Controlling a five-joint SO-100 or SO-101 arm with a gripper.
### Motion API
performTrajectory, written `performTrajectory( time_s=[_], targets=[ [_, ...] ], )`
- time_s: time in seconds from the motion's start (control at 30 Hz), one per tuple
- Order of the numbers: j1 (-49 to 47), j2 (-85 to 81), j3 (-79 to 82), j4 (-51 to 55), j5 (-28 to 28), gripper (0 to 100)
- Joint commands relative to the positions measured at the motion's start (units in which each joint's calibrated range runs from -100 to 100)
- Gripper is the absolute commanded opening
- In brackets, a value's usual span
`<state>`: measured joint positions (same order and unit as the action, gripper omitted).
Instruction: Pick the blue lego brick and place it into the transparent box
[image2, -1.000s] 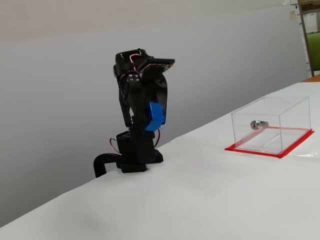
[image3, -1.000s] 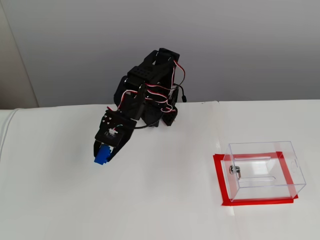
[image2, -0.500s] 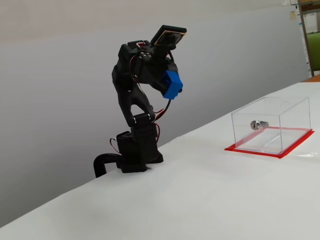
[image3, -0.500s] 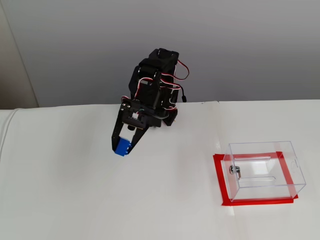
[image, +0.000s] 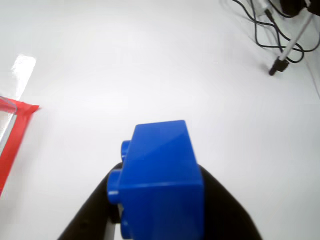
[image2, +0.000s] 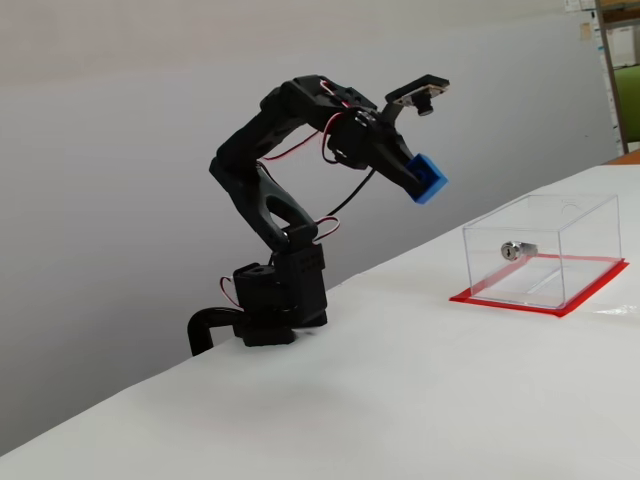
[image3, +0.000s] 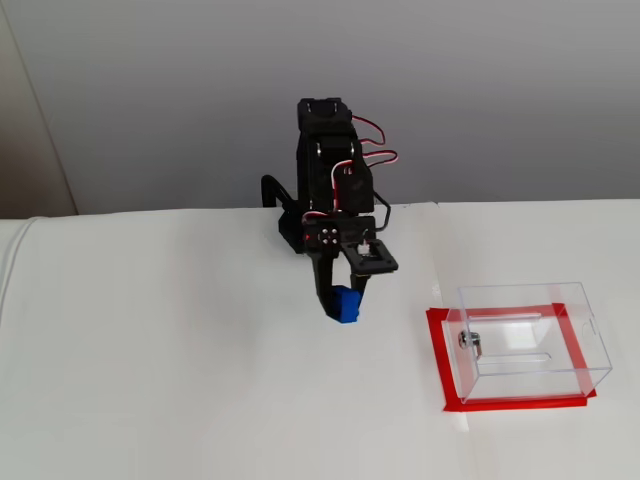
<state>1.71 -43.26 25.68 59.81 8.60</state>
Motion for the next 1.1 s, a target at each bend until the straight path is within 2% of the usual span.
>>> performTrajectory(
  time_s=[0.0, 0.37, 0.6, 1.07],
  targets=[
    [-6.77, -1.84, -0.55, 0.68, -0.14, 2],
    [-26.07, -1.33, -1.09, -0.19, -1.24, 2],
    [-35.61, 0.53, -0.28, -6.9, -3.27, 2],
    [-48.55, 20.39, -13.66, -10.2, -3.27, 2]
  ],
)
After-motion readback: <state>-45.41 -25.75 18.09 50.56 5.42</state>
